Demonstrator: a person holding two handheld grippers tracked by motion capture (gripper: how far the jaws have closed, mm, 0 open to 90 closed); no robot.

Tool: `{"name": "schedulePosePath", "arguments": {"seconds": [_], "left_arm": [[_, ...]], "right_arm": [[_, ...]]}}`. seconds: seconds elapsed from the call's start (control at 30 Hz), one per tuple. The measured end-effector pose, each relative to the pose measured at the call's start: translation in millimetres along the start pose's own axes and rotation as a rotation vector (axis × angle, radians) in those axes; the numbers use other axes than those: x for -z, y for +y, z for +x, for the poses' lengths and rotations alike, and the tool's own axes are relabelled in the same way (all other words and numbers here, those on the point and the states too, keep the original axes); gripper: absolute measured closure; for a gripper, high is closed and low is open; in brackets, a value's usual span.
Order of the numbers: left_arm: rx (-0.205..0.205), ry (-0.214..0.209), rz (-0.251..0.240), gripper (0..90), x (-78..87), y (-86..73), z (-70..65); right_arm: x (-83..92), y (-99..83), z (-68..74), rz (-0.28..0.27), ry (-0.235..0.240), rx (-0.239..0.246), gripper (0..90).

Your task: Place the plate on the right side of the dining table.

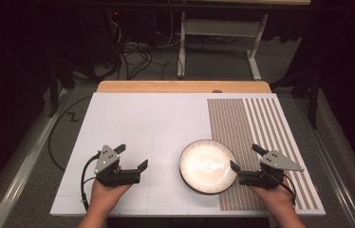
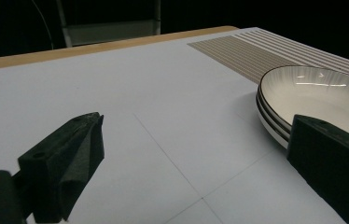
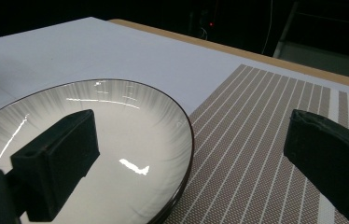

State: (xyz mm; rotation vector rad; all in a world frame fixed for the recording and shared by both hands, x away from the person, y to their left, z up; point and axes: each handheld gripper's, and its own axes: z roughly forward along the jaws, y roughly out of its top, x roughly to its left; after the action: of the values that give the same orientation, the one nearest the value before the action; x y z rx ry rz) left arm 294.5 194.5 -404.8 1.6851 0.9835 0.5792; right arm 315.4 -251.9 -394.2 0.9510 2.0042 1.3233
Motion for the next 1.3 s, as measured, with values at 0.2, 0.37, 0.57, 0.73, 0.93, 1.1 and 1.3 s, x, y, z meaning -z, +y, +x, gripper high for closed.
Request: {"name": "schedulePosePath", "arguments": {"seconds": [0.2,0.37,0.57,0.73,0.93,1.1,1.3], "left_arm": [[0.007,-0.023,-0.004,1.1,0.0,1.0,-1.1],[0.000,-0.009,-0.007,1.1,0.7,0.6,-0.6],[0.000,-0.009,-0.014,1.1,0.5,0.1,-0.7],[-0.005,-0.011,-0.015,1.0,-0.1,-0.2,-1.8],[0.001,-0.012,-0.023,1.1,0.5,-0.1,-1.4],[0.002,-0.017,-0.026,1.1,0.1,-0.5,-1.5],[0.004,-0.018,-0.031,1.1,0.2,-0.7,-1.3]], "right_arm": [[-5.5,4.0,3.3,0.026,0.014,0.004,17.4],[-4.9,5.8,1.9,0.038,0.042,-0.009,35.3],[-4.6,5.1,-3.2,0.074,0.066,-0.009,49.1],[-2.4,2.0,-8.2,0.100,0.079,0.012,65.0],[-0.5,0.9,-13.0,0.130,0.104,0.005,79.6],[-0.3,0.5,-13.6,0.183,0.109,-0.016,89.2],[-2.4,1.7,-9.9,0.252,0.088,0.027,90.0]]}}
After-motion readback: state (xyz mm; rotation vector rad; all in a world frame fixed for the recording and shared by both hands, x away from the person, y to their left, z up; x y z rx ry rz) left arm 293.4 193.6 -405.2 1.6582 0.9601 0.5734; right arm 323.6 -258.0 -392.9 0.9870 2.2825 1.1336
